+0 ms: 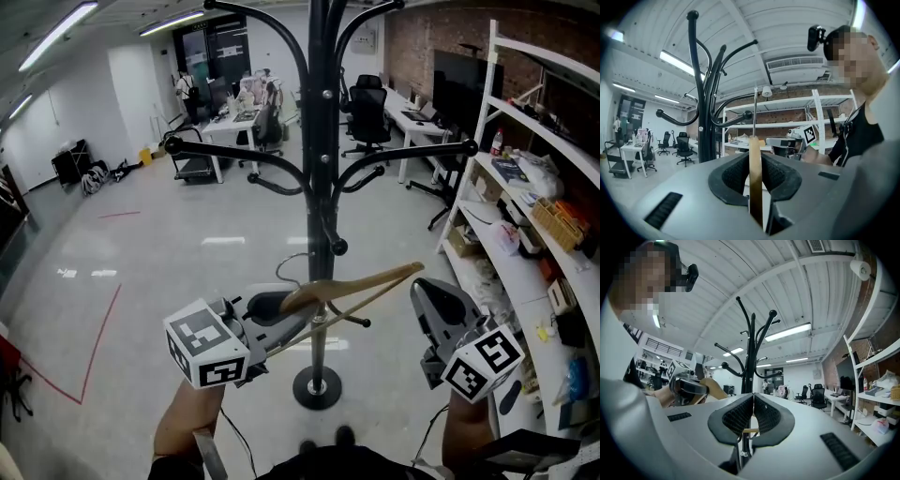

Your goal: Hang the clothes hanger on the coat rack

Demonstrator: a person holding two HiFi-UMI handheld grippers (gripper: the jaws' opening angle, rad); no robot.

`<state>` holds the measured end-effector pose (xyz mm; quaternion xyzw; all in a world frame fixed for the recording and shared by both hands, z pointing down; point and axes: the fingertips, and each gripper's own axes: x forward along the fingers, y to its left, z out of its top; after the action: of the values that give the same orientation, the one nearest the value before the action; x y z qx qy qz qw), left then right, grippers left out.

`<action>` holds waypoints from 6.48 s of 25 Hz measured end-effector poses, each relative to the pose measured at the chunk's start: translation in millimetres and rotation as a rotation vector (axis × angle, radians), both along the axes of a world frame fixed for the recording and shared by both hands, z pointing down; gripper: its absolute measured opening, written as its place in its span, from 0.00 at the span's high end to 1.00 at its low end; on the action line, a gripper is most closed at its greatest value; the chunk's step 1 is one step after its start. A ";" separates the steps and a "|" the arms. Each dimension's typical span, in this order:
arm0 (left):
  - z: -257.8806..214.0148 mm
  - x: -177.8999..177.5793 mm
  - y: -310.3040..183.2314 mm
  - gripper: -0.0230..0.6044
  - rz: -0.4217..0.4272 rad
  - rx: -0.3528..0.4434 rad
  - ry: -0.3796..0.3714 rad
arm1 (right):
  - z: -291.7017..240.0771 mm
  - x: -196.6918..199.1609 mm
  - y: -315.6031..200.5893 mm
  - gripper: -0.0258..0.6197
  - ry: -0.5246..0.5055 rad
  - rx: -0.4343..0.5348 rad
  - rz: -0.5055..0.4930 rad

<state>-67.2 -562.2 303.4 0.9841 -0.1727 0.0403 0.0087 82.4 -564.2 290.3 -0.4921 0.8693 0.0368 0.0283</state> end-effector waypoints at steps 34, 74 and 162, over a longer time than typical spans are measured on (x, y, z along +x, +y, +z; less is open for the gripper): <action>46.2 44.2 -79.8 0.85 0.119 0.116 -0.086 | 22.3 16.9 -71.5 0.95 0.018 -0.051 -0.010; 9.5 -4.4 -81.5 0.81 -0.122 0.230 0.104 | 18.5 15.5 -48.9 0.95 0.029 -0.036 -0.040; 57.8 -102.8 482.1 0.96 -0.475 -0.103 0.280 | 43.9 -78.3 456.7 0.95 0.084 -0.084 -0.132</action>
<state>-170.0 -80.1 361.2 0.9103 -0.3934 -0.0908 0.0916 4.1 -107.5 334.2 -0.4323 0.9011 0.0190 -0.0263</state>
